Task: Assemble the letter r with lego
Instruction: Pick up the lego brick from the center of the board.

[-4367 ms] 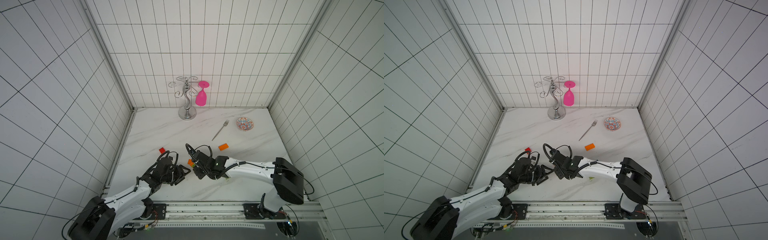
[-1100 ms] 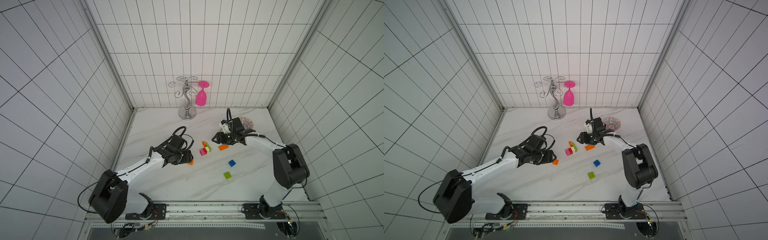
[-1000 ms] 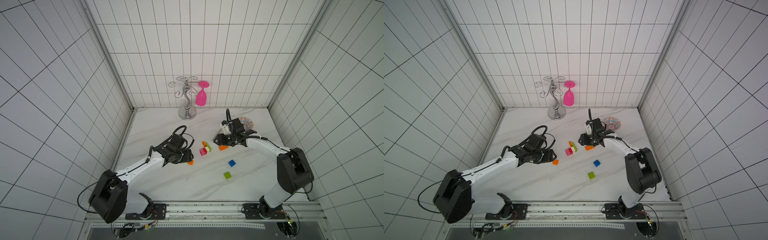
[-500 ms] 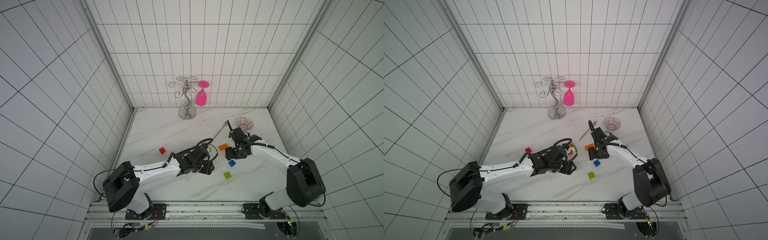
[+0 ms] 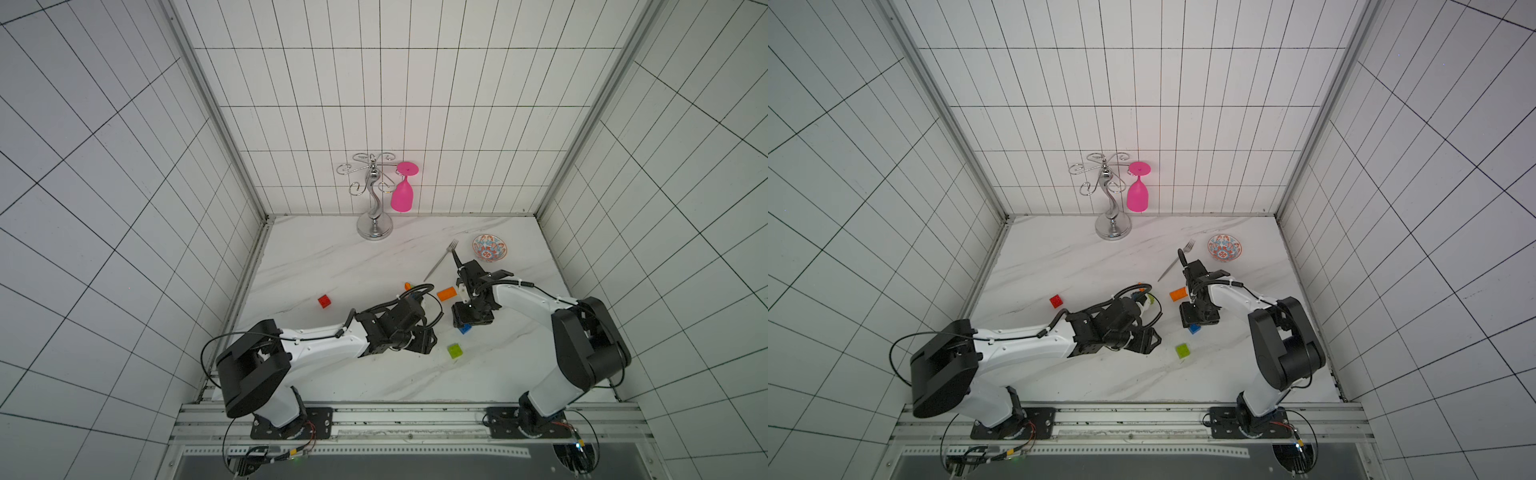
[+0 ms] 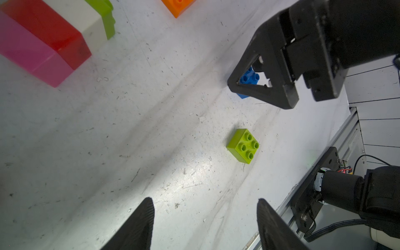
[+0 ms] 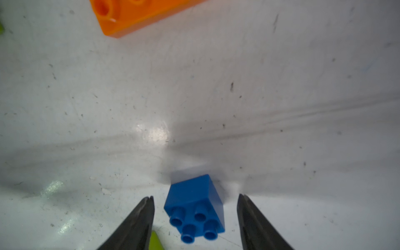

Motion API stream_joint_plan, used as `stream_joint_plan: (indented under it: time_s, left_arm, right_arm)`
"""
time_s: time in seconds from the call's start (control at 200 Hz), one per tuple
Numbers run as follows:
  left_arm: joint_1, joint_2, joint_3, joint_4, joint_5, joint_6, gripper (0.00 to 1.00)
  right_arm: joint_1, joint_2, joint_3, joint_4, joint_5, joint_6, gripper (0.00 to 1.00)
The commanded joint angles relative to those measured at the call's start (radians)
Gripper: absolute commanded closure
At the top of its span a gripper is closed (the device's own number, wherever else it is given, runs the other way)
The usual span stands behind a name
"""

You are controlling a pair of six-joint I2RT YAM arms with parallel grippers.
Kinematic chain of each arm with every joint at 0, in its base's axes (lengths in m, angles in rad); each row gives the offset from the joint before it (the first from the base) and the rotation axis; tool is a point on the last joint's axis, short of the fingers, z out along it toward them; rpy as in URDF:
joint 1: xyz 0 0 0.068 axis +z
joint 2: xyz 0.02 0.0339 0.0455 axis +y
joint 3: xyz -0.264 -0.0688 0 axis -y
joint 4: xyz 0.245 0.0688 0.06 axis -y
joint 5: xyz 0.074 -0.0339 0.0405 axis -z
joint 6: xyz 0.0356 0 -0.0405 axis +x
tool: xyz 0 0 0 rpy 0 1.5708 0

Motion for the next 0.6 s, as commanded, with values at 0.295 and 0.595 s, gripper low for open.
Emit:
stream_joint_plan:
  time_s: [0.295,0.595]
  left_arm:
    - [-0.002,0.013,0.0,0.003,-0.01,-0.009,0.33]
    - [-0.002,0.017,-0.009,0.008,-0.009,-0.015,0.33]
  right_arm:
    - [0.002,0.01,0.008,-0.016,-0.029,-0.033,0.49]
    - [0.041,-0.002,0.01,-0.025,0.032,-0.038,0.62]
